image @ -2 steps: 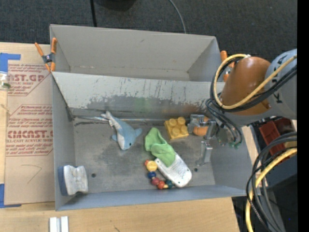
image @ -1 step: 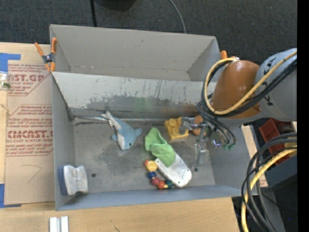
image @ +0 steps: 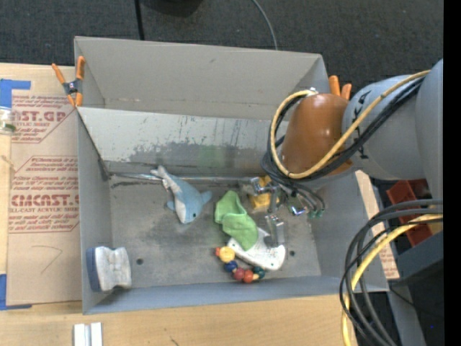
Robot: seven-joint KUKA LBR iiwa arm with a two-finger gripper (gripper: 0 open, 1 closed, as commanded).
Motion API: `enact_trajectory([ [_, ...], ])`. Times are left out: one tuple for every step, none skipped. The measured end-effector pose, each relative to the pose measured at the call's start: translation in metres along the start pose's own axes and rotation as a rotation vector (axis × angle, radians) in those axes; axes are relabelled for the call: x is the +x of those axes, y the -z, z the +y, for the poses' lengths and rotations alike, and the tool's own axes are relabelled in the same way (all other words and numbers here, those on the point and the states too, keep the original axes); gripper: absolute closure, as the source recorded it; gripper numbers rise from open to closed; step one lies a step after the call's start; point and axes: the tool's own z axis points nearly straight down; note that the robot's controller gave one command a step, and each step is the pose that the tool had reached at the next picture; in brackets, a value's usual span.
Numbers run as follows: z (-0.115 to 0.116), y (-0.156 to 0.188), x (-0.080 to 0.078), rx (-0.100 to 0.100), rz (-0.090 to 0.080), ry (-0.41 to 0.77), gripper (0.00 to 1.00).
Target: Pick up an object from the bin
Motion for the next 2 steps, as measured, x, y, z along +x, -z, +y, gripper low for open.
enact_trajectory([
  [0.011,-0.010,-0.008,0.007,0.008,-0.048,0.00],
  [0.035,-0.002,-0.017,0.003,-0.007,-0.137,0.00],
])
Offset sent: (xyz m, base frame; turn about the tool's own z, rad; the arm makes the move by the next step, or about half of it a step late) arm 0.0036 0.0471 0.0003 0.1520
